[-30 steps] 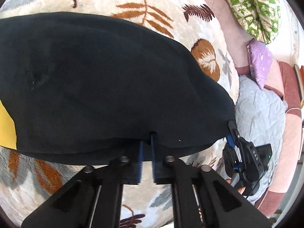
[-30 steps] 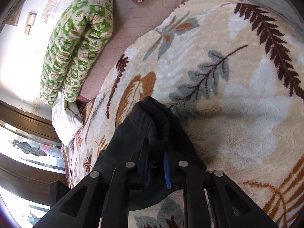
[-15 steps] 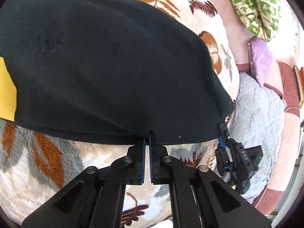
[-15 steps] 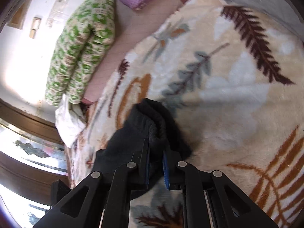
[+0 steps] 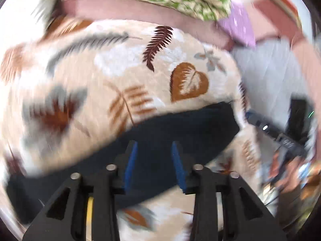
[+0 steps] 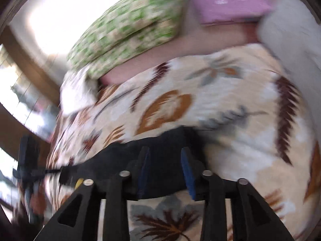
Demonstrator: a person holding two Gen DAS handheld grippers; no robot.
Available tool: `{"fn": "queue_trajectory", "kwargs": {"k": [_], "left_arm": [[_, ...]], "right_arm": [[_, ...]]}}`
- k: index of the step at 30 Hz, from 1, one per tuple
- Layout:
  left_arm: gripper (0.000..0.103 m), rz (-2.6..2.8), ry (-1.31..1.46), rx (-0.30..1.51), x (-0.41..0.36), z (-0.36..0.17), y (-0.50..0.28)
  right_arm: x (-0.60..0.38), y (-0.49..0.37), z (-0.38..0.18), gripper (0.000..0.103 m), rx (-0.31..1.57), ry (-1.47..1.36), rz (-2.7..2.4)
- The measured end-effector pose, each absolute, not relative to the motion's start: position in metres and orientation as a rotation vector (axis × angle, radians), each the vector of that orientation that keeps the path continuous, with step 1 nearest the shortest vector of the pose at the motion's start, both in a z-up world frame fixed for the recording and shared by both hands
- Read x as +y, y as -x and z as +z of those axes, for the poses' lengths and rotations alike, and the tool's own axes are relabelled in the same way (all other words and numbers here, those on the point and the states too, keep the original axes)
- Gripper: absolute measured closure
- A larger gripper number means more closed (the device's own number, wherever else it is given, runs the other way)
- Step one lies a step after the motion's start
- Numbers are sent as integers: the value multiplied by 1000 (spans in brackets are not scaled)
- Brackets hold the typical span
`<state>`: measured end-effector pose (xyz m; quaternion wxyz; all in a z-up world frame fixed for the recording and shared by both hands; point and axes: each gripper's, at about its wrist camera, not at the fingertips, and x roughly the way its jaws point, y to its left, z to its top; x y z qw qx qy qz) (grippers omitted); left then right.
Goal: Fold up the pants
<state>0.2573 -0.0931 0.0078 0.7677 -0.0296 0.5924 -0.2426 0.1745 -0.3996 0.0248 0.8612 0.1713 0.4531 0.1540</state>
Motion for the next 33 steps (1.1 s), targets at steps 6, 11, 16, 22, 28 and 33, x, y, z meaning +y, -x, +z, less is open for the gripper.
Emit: {"fn": "queue_trajectory", "kwargs": {"k": [6, 11, 16, 22, 28, 33], "left_arm": [[69, -638, -111, 1367, -121, -21, -300], [69, -740, -282, 1372, -138, -35, -303], [69, -769, -335, 1421, -149, -60, -303], [73, -814, -350, 1384, -159, -67, -290], [73, -755, -392, 1333, -163, -64, -289], [68, -703, -432, 1316, -169, -77, -284]], "right_arm": [[-315, -243, 7, 62, 1100, -3, 502], [-285, -271, -30, 63, 1224, 195, 547], [-275, -281, -58, 60, 1317, 275, 580], [-277, -270, -59, 88, 1253, 320, 619], [-287, -264, -43, 94, 1181, 323, 602], [-292, -266, -60, 94, 1175, 320, 543]]}}
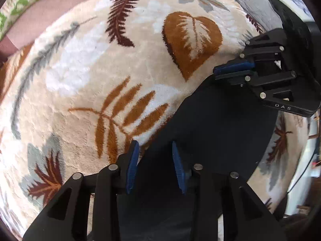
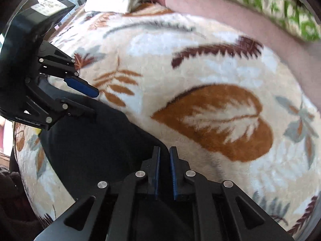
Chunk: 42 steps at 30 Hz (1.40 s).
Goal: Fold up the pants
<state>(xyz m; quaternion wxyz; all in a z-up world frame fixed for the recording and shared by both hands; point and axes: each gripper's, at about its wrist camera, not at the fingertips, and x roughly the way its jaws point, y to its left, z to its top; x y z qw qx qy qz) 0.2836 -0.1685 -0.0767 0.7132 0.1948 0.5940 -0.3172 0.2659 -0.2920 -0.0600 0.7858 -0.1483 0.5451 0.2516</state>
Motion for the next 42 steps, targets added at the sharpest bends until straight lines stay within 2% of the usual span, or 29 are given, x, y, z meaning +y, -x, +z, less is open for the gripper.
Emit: {"fn": "queue_trajectory", "kwargs": {"k": [2, 3, 4, 9, 11, 13, 18, 25, 32, 42], "left_arm": [[68, -684, -401, 1321, -168, -74, -282], [68, -677, -377, 1324, -165, -70, -282], [69, -664, -359, 1325, -159, -66, -282], [69, -601, -169, 1313, -102, -30, -276], [69, -576, -59, 1295, -63, -13, -269], [68, -534, 42, 1283, -20, 0, -255], [68, -393, 131, 1289, 75, 8, -223], [68, -210, 205, 1339, 178, -26, -182], [68, -187, 265, 1321, 225, -48, -167], [68, -254, 374, 1313, 257, -59, -172]], "right_arm": [[-289, -269, -62, 91, 1154, 328, 515], [-290, -270, -61, 79, 1144, 329, 490], [-292, -271, -58, 71, 1145, 315, 469], [-315, -252, -6, 72, 1053, 73, 452], [-322, -237, 19, 65, 1003, -42, 434], [-320, -220, 35, 50, 971, -132, 399], [-263, -169, 41, 49, 956, -152, 372], [-106, -118, 11, 48, 958, 52, 511], [27, -100, -26, 48, 976, 196, 575], [106, -106, -59, 41, 986, 242, 499]]}}
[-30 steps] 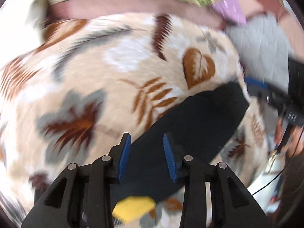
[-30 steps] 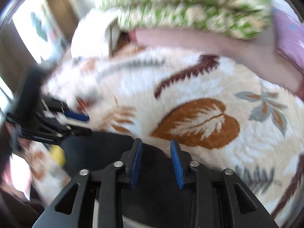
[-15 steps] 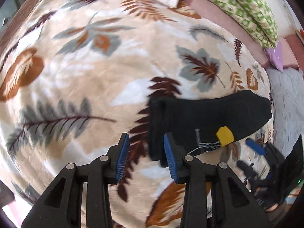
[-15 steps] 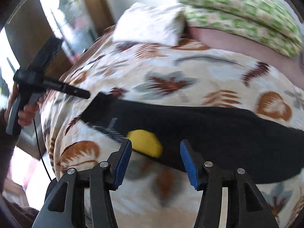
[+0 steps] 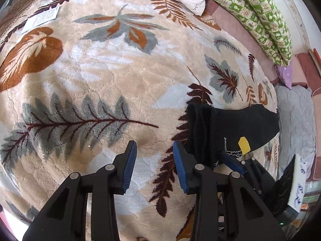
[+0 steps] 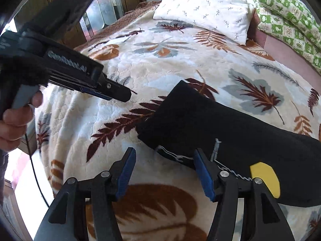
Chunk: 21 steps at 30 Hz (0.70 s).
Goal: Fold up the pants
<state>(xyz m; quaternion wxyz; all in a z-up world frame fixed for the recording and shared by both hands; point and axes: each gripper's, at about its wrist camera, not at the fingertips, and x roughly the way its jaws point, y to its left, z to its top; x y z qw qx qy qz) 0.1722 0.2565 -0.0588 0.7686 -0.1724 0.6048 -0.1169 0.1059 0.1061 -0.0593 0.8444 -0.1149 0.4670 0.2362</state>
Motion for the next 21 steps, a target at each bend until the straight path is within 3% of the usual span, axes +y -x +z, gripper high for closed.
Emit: {"fn": "queue_trajectory", "kwargs": {"k": [8, 11, 13, 14, 18, 21], "left_arm": [[68, -282, 423, 1293, 269, -57, -176], [68, -295, 414, 1300, 264, -58, -179], [68, -317, 405, 1304, 257, -58, -182], [68, -331, 410, 1304, 255, -58, -184], [67, -417, 496, 1321, 244, -60, -193], [58, -432, 569, 1368, 233, -68, -203]], "right_arm": [[127, -119, -70, 36, 960, 247, 417], [127, -119, -71, 53, 923, 260, 407], [121, -118, -69, 80, 905, 239, 429], [118, -117, -67, 85, 898, 234, 436], [103, -114, -61, 90, 879, 184, 467], [96, -110, -60, 90, 871, 151, 484]]}}
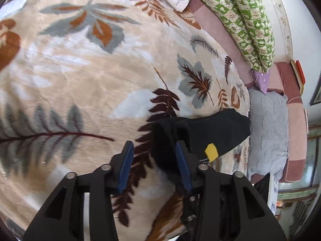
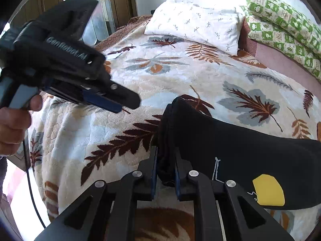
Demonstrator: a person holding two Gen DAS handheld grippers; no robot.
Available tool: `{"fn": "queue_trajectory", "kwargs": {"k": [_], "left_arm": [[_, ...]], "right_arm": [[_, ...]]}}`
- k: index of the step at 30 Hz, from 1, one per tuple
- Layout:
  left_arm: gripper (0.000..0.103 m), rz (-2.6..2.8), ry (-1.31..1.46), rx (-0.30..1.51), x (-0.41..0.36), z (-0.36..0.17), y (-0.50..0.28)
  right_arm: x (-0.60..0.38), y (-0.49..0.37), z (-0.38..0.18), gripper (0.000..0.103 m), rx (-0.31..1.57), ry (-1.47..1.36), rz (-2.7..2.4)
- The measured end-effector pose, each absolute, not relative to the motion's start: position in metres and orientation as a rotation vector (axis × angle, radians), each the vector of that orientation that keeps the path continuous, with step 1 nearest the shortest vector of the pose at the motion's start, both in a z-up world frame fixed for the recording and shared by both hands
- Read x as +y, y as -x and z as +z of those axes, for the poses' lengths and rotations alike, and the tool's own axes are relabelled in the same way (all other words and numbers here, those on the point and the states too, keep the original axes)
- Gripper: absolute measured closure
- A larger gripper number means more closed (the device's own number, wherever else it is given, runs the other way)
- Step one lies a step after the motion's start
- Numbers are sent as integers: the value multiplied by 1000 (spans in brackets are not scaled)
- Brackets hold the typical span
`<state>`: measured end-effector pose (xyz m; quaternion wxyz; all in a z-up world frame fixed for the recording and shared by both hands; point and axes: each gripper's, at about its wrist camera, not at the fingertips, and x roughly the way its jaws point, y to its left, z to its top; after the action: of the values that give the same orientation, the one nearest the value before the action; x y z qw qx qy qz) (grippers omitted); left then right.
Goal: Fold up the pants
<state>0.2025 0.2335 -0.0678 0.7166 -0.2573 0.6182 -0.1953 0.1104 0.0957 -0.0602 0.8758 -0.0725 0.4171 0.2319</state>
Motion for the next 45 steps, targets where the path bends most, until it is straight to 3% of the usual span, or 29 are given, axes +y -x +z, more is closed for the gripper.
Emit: {"fn": "queue_trajectory", "kwargs": {"k": [9, 21, 28, 34, 45], "left_arm": [[57, -466, 748, 1427, 218, -96, -209], [57, -682, 897, 1281, 230, -105, -200], [57, -824, 810, 1213, 225, -98, -194], [57, -822, 944, 1182, 251, -108, -193], [56, -704, 640, 1271, 220, -100, -194]], "right_arm": [[91, -111, -61, 90, 878, 92, 513], [89, -112, -60, 90, 874, 57, 538], [90, -112, -61, 89, 876, 56, 540], [91, -114, -62, 88, 883, 52, 540], [93, -119, -66, 86, 912, 35, 535]]}}
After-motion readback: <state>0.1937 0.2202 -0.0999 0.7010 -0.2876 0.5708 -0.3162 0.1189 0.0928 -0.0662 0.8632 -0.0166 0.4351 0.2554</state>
